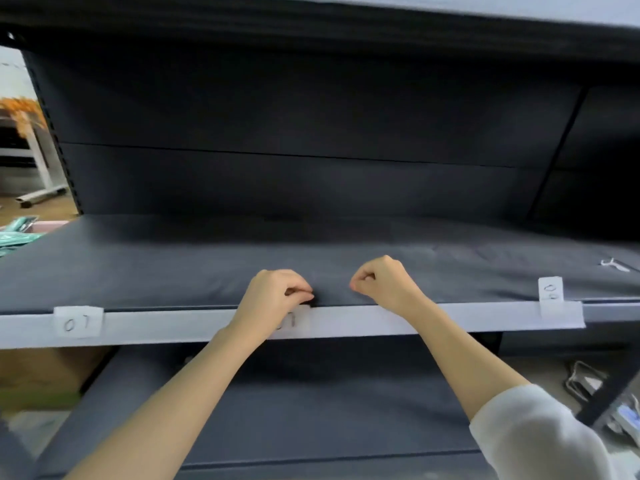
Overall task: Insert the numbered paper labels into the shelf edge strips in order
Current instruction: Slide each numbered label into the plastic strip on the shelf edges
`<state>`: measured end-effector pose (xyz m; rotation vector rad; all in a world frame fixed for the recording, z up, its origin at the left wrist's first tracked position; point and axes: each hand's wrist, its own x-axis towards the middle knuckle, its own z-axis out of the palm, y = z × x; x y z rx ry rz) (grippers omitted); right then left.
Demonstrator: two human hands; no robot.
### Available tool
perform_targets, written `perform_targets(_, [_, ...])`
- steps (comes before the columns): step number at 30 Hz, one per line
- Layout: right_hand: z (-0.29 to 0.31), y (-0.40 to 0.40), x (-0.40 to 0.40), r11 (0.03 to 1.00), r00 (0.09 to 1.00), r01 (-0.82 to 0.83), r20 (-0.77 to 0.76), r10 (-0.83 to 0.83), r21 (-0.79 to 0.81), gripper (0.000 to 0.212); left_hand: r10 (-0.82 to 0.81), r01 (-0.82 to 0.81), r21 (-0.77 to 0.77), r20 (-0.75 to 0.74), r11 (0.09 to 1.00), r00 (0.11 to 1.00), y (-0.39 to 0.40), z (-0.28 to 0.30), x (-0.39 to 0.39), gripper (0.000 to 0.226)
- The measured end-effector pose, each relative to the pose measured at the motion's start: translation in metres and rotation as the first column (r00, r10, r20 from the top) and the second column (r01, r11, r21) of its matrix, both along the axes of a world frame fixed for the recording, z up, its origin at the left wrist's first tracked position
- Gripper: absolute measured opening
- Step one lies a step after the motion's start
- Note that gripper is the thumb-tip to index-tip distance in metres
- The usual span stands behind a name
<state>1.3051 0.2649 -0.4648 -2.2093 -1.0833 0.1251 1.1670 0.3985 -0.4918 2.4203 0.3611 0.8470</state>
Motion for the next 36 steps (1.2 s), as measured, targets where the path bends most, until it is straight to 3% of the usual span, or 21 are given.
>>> perform_targets(8, [0.007,-0.065,0.079,0.994,0.999,-0.035,-0.039,0.031,-0.100,0.018,0.073,-0.074,-0.089,-0.013,0.993,0.997,-0.065,0.010,0.073,0.012])
perform_targets(19, [0.006,-0.100,0.124,0.991,0.995,0.101,-0.013,-0.102,-0.087,0.018,-0.230,0.230,0.019,0.034,0.973,0.973,-0.104,-0.018,0.132,0.012])
perform_targets(23, [0.025,-0.131,0.144,0.986,0.989,0.143,0.059,-0.138,-0.085,0.017,-0.270,0.272,0.101,-0.030,0.957,0.962,-0.120,-0.025,0.134,0.015])
perform_targets(27, [0.026,-0.182,0.184,0.963,0.954,0.266,0.130,-0.270,0.046,0.013,-0.222,0.215,0.231,0.004,0.949,0.975,-0.128,-0.040,0.145,0.033])
perform_targets(31, [0.024,-0.227,0.202,0.943,0.940,0.331,0.066,-0.333,0.040,0.013,-0.120,0.119,0.389,-0.021,0.914,0.993,-0.137,-0.033,0.144,0.008])
perform_targets(36, [0.013,-0.243,0.203,0.942,0.941,0.336,0.049,-0.334,-0.027,0.011,-0.046,0.092,0.510,-0.103,0.855,0.994,-0.141,-0.038,0.146,0.016])
